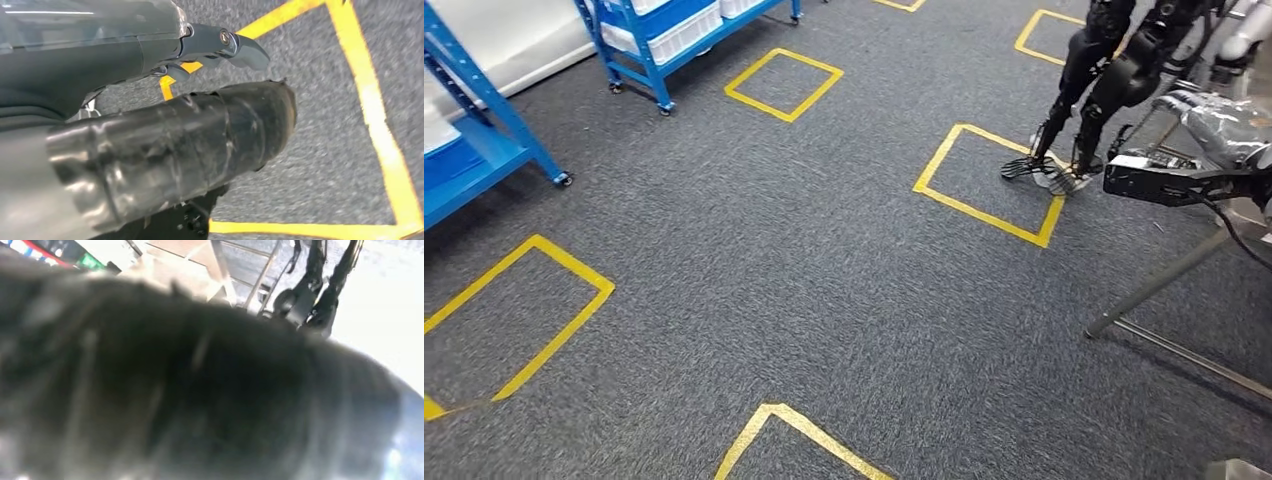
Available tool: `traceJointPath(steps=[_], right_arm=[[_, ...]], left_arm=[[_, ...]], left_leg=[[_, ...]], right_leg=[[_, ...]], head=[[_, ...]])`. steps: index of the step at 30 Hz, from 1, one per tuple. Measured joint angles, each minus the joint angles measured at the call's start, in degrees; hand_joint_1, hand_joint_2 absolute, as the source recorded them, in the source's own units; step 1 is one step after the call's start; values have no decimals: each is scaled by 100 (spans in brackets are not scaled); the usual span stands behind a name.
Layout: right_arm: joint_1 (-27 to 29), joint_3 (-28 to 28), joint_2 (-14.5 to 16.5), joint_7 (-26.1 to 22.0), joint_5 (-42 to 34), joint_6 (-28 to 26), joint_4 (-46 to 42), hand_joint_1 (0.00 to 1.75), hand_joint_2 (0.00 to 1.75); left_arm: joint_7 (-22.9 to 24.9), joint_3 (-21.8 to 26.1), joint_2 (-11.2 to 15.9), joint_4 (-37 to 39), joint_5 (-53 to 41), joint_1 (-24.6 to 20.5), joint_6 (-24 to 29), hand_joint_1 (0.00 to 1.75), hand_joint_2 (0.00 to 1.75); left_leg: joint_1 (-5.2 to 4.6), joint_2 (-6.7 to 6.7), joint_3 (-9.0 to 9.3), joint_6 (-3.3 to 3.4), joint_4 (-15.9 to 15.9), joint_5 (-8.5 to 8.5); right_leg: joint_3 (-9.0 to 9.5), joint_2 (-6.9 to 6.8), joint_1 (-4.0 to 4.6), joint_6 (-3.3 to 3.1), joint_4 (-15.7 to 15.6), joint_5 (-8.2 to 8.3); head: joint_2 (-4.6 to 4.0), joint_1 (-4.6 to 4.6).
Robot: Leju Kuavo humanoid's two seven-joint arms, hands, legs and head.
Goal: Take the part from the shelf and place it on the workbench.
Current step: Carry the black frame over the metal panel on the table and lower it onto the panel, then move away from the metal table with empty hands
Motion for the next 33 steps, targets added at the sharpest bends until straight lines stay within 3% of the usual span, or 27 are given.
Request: traceJointPath(steps=[1,2,4,5,7,8,10,12,14,16,17,18,20,22,23,25,26,28,29,31,32,33], right_arm=[[40,0,-1,0,0,-1,10,0,0],[73,0,-1,-1,1,-3,17,0,0],[98,-3,-3,-2,2,-7,22,0,0],[97,-6,-5,-2,2,-10,25,0,0],[100,-13,-15,-6,1,-17,30,0,0],[103,-15,-14,-10,-2,-26,34,0,0],[136,-26,0,-40,-32,-96,45,0,0],[284,-76,11,-105,-107,-290,62,0,0],[560,-174,6,-161,-174,-539,107,0,0],[861,-271,2,-198,-206,-725,171,0,0],[999,-314,2,-216,-216,-791,197,0,0],[1122,-357,2,-234,-220,-842,217,0,0],[1296,-461,2,-251,-217,-900,249,0,0],[1379,-568,2,-257,-191,-914,276,0,0],[1399,-608,7,-261,-172,-915,286,0,0],[1428,-657,21,-268,-143,-916,298,0,0],[1443,-674,28,-269,-136,-916,300,0,0],[1465,-709,22,-273,-133,-916,312,0,0],[1477,-721,17,-273,-133,-916,327,0,0],[1522,-730,11,-272,-132,-917,360,0,0],[1551,-730,11,-271,-131,-917,371,0,0],[1572,-731,12,-271,-131,-917,376,0,0]], left_arm=[[0,1,1,0,0,3,1,0,0],[0,1,1,0,0,7,1,0,0],[2,2,-1,0,0,12,2,0,0],[2,2,-4,0,0,13,1,0,0],[2,3,-9,0,0,5,1,0,0],[2,3,-11,0,0,8,1,0,0],[3,7,-6,0,1,27,6,0,0],[8,19,1,0,2,41,11,0,0],[21,34,2,0,1,36,12,0,0],[35,44,2,0,0,37,11,0,0],[40,48,4,0,0,45,11,0,0],[44,52,7,0,0,54,11,0,0],[48,67,17,0,0,61,12,0,0],[50,81,27,0,1,51,10,0,0],[51,87,29,0,1,48,9,0,0],[54,93,31,0,2,50,8,0,0],[55,95,31,0,2,50,8,0,0],[60,97,31,0,2,36,8,0,0],[62,97,30,0,2,27,8,0,0],[66,98,31,0,2,18,8,0,0],[67,99,32,0,3,19,8,0,0],[68,99,32,0,3,20,8,0,0]], left_leg=[[-2,-70,-2,1,9,1],[-3,-142,-4,0,24,0],[-1,-289,-7,-14,66,-12],[-4,-361,-23,-30,90,-18],[11,-492,-88,-83,129,-13],[26,-565,-127,-118,129,2],[42,-639,-173,-193,122,21],[21,-371,-272,-249,324,-121],[25,-6,-558,-284,930,-448],[47,108,-865,-316,1552,-669],[54,131,-899,-328,1627,-643],[57,158,-819,-334,1481,-521],[42,328,-426,-316,740,-198],[4,480,-153,-254,201,-56],[-18,496,-125,-220,125,-66],[-15,359,-121,-146,99,-39],[-7,299,-106,-110,73,-21],[18,191,-77,-46,25,14],[15,131,-78,-31,22,20],[7,-4,-82,-19,34,23],[3,-78,-82,-19,46,23],[2,-152,-82,-22,63,21]], right_leg=[[-111,16,-2,7,217,-35],[-126,26,-6,7,227,45],[138,124,-24,-10,-370,452],[311,275,-39,-23,-739,611],[501,505,-50,-44,-1204,731],[514,533,-43,-56,-1250,704],[532,380,-43,-108,-1312,727],[590,217,-57,-183,-1389,758],[629,43,-36,-228,-1419,759],[634,-140,-17,-240,-1415,746],[635,-226,-15,-237,-1412,739],[637,-305,-17,-228,-1407,730],[643,-447,-15,-191,-1381,699],[639,-563,12,-137,-1341,661],[642,-617,26,-108,-1334,649],[674,-692,20,-48,-1341,630],[681,-616,2,-19,-1311,588],[537,-285,-35,18,-945,333],[373,-116,-40,27,-588,143],[12,13,-39,41,129,-133],[-71,27,-39,41,266,-117],[-46,38,-40,34,175,13]], head=[[0,0],[0,0],[0,0],[-1,0],[-1,0],[-1,1],[-1,0],[0,-26],[0,-49],[0,-49],[0,-49],[0,-49],[0,-50],[0,-46],[0,-44],[0,-42],[0,-40],[0,-34],[0,-32],[0,-32],[0,-32],[0,-33]])
